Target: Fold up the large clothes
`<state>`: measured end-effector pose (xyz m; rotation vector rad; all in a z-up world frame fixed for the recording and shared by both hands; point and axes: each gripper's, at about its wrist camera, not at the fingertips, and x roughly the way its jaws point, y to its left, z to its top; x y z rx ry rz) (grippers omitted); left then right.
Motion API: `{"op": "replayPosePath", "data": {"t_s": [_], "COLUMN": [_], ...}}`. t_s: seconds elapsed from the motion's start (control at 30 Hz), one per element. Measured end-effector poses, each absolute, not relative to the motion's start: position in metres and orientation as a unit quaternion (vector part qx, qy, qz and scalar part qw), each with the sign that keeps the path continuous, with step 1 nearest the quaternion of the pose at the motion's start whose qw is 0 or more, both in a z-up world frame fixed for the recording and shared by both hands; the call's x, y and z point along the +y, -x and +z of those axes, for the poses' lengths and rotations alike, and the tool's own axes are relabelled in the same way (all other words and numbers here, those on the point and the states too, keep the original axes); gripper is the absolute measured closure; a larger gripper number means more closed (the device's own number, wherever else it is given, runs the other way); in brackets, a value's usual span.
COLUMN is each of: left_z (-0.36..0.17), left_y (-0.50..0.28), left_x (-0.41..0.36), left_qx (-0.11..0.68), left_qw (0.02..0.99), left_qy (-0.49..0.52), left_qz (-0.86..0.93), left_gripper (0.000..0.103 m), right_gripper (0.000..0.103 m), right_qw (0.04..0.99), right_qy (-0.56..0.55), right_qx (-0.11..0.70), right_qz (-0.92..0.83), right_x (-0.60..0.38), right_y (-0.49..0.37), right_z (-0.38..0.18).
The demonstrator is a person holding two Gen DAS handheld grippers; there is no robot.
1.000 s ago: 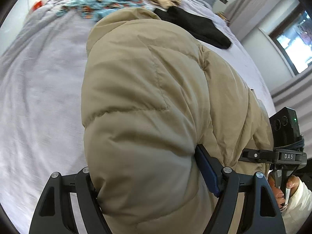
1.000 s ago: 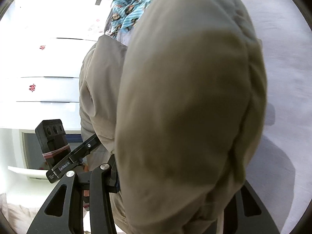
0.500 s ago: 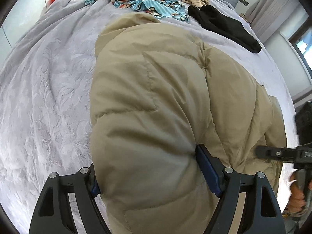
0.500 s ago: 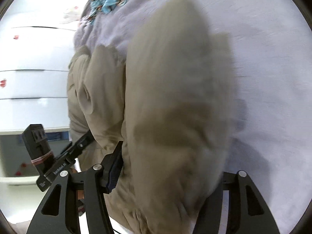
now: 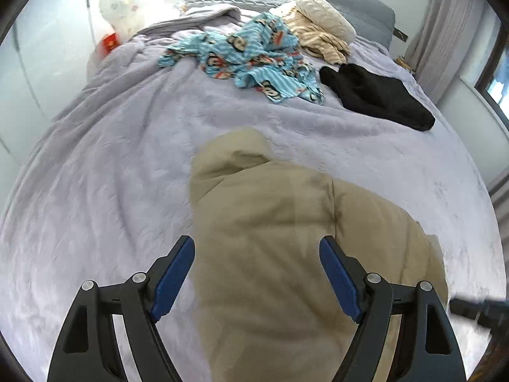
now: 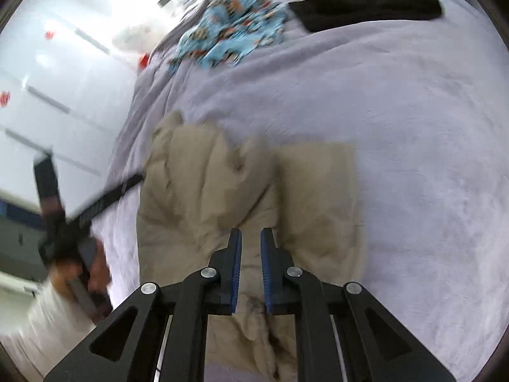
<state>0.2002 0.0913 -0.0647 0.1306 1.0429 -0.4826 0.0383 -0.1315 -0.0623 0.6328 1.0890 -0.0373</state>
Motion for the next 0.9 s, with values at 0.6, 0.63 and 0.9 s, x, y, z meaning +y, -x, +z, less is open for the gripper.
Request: {"op": "replayPosePath", "data": {"t_s": [0.6,0.63,0.9], "left_z": [-0.128,-0.124,-0.083], "left_y": [-0.196,-0.194,-0.171], "left_x": [0.003,0.005,0.041], "left_qx": [0.502,0.502,0.512], "left_qw": [0.814,0.814,0.815], "left_qy": [-0.172,-0.173,-0.159], "left_qz": [-0.235,-0.235,-0.222], "left_gripper": [0.021,0.021,0.021], "right_gripper": [0.092,0.092,0.092], "right_qw": [0.764,0.763,0.762], "right_qy": [-0.243,-0.24,-0.238], "right_qx": [0.593,0.594,0.597], "right_qz": [-0.077,-0.077,-0.084], "right_x": [-0.113,-0.113,-0.11], "right_y": [-0.037,-0.036,-0.032], "right_z": [-0.17,-0.169,-0.152]}}
